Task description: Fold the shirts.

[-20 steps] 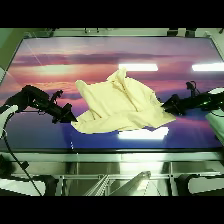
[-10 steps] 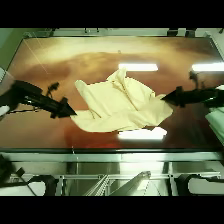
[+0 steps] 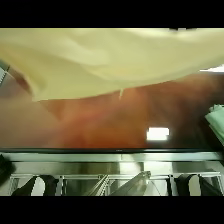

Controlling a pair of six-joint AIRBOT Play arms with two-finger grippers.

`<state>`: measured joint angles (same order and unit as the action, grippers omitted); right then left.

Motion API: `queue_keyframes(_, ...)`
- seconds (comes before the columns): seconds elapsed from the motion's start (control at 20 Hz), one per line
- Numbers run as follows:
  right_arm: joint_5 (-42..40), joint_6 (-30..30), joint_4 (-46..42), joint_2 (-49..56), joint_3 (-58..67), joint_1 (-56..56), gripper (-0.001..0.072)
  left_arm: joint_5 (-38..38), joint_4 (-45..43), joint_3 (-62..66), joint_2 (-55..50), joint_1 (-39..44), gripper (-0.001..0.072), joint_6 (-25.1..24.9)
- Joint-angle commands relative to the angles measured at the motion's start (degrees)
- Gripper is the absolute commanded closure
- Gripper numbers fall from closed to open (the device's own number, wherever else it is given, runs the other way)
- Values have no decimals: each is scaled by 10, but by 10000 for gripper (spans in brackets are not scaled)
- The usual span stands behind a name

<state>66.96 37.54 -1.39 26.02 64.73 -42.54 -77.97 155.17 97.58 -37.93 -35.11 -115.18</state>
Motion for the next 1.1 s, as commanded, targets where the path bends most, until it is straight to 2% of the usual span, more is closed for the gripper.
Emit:
queue_keyframes(0.0,-111,-65,23,-99,60,-77,692,27,-34,176,-4,-51,684,16)
queue_keyframes(0.15,-96,-79,64,-24,82,-77,692,-48,-39,200,-109,19,684,54)
queue_keyframes(0.25,-25,-79,115,67,82,-71,692,-80,-69,137,-159,83,686,56)
queue_keyframes(0.3,0,-80,121,125,82,-49,692,-75,-114,103,-181,115,686,55)
queue_keyframes(0.4,-6,-69,76,251,82,46,692,-28,-210,30,-231,173,686,55)
queue_keyframes(0.5,-8,-39,6,380,82,155,692,18,-232,-33,-294,213,686,35)
queue_keyframes(0.6,-68,-42,-24,509,82,253,693,59,-232,-71,-371,234,686,20)
queue_keyframes(0.7,-136,-48,-25,614,91,300,692,82,-232,-84,-449,239,686,14)
queue_keyframes(0.8,-143,-47,-25,697,114,316,692,88,-232,-83,-526,238,685,-4)
queue_keyframes(0.95,-176,-46,-23,773,137,325,692,105,-232,-83,-606,233,686,-18)
queue_keyframes(1.05,-220,-49,-21,786,138,325,692,120,-231,-76,-643,229,687,-18)
